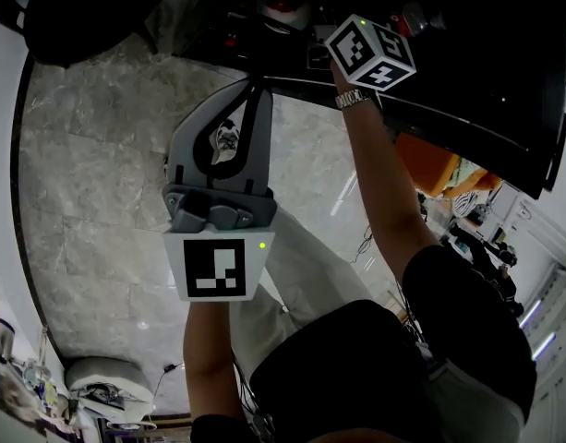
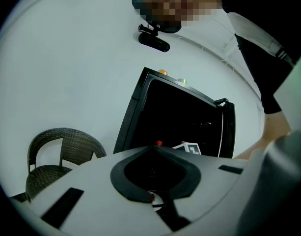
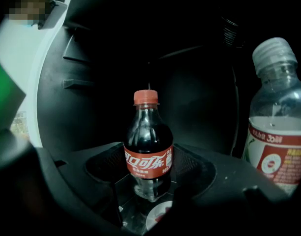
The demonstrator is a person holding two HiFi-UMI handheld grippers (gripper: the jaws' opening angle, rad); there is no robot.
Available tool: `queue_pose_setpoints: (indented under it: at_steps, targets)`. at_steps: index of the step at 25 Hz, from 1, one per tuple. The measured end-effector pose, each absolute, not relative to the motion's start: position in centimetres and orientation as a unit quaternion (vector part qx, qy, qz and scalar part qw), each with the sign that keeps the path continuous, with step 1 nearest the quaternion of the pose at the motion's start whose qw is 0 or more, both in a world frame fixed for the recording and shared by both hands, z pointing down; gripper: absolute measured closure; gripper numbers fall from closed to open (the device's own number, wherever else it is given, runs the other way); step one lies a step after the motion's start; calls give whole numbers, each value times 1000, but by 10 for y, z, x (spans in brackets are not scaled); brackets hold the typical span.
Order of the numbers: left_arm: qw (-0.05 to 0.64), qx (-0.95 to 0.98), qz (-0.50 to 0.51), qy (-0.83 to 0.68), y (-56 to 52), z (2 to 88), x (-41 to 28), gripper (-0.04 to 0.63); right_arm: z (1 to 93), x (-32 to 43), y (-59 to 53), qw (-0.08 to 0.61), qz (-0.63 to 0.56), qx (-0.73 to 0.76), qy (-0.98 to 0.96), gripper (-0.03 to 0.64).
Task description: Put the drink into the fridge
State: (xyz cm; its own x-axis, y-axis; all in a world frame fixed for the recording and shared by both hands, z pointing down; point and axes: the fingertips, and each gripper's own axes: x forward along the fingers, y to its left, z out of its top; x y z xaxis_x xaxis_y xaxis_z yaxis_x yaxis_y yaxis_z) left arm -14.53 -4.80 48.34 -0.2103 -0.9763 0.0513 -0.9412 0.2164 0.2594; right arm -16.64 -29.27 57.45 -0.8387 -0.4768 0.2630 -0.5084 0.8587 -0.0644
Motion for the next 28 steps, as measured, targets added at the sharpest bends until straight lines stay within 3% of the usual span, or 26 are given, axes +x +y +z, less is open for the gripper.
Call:
queue_pose_setpoints:
  at_steps: [20, 28]
  targets:
    - [108, 643, -96, -752, -37, 468, -130, 586, 576, -120, -231, 151, 111, 243, -952, 325]
    - [108, 678, -94, -721, -25, 463, -110, 586, 578, -77, -178, 163, 114, 263, -944, 470]
